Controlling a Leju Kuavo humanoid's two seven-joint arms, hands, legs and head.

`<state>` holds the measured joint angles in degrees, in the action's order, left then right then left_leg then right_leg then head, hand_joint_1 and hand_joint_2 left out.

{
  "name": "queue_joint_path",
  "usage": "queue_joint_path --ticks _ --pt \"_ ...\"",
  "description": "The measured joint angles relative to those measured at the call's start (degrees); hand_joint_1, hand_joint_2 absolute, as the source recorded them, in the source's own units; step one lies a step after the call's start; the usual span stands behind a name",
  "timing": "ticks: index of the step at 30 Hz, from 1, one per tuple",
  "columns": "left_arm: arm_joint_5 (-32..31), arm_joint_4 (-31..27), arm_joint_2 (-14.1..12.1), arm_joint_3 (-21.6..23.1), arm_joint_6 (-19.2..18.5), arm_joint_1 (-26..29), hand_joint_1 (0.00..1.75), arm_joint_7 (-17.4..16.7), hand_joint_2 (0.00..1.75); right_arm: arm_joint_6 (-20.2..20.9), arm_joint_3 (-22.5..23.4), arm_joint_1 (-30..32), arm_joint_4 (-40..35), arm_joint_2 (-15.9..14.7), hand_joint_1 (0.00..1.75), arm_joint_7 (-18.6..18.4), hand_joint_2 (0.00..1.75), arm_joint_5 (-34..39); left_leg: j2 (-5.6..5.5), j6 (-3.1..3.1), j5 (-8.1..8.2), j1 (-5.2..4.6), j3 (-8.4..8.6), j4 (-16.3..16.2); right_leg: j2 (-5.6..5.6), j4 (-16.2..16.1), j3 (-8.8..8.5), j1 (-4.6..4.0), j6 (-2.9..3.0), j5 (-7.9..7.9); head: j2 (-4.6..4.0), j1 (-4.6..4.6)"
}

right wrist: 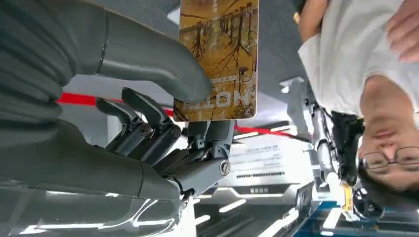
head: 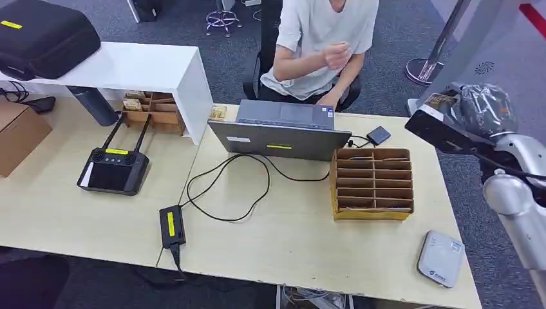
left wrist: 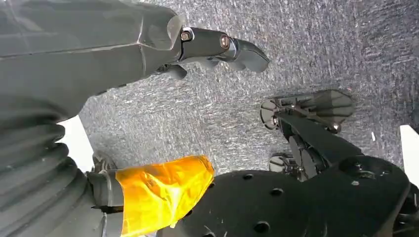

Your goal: Pass the card to the sensor for recognition and then transmit it.

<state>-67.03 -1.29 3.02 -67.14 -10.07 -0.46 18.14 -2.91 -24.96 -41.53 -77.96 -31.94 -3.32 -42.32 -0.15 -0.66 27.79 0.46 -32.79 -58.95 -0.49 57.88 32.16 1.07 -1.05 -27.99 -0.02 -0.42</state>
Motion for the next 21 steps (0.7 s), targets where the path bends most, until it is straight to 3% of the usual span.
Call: queue_joint_path --ticks 9,17,21 --pt "0.1 0.0 0.0 -0.1 -0.9 0.1 0.00 -0.7 1.75 -0.5 -0.3 -1.0 1.5 -7.5 1.75 3.1 1.75 -5.7 -0.08 0.01 0.01 -0.01 -0.09 -0.1 -0.07 0.0 0.00 0.01 0.00 0.00 0.00 0.00" --pt "0.5 0.0 0.0 -0.2 -1.4 0.2 0.00 -1.1 1.75 3.8 -2.5 -3.5 1.6 -12.7 1.75 4.0 1.75 -5.6 -0.07 0.01 0.01 0.00 -0.08 -0.1 -0.06 0.0 0.03 0.00 0.00 0.00 0.00 0.00" --pt "0.9 0.0 0.0 -0.3 -1.4 0.4 0.00 -1.1 1.75 8.0 -4.9 -5.9 1.4 -15.4 1.75 4.0 1.75 -3.9 -0.07 0.01 0.00 -0.01 -0.09 -0.1 -0.06 0.0 0.03 0.00 0.00 0.00 0.00 0.02"
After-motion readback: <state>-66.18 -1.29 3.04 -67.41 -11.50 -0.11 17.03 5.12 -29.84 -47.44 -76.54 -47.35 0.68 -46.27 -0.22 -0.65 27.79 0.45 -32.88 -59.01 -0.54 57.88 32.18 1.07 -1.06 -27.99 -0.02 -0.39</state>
